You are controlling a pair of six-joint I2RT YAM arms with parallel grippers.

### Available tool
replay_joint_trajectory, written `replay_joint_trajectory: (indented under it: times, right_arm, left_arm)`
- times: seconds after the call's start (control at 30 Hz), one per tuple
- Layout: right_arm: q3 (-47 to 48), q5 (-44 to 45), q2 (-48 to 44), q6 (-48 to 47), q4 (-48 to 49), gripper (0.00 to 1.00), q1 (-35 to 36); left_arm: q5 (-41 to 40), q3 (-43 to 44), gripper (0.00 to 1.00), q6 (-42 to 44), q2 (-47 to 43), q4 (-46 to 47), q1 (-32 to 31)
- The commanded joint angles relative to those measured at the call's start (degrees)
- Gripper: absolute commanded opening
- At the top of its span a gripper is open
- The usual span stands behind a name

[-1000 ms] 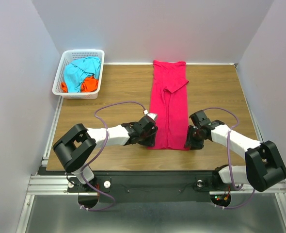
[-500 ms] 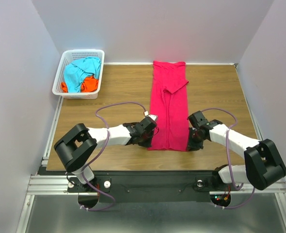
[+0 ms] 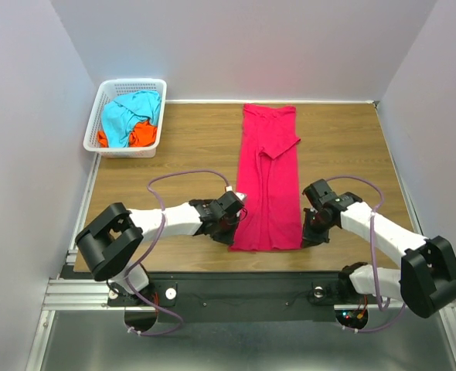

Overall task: Fold and stack the t-shirts
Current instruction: Fold the tshirt

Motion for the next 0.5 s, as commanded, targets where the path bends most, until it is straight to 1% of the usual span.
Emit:
replay_joint_trajectory:
  times: [0.0,0.07,0.27,0.37,0.47]
  right_arm:
    - [2.81,2.3,-3.57,-1.7,-6.93,0.01,0.54]
    - [5.01,3.37,-3.49,-2.13,-7.55,0.01,0.54]
    - [14.14,8.03,0.55,-2.48,-7.47,0.01,0.54]
    - [18.8,12.93,4.41,-4.85,-7.21,0.01,0.46]
    - [22.5,14.8,8.44,-7.31,-6.24,0.01,0.45]
  left_arm:
    - [2.73,-1.68,0.0,0.45,-4.65,-6.55,-0.28]
    - [1.69,-0.54,0.0,0.62,-5.36,-6.72,-0.19]
    - [-2.36,7.63,0.0,4.3,-1.95,-7.69,1.56]
    - [-2.8,12.98,0.0,7.2,-0.01,-6.99,5.16]
    - [-3.24,16.59,0.0,10.88,2.18,-6.82,8.5]
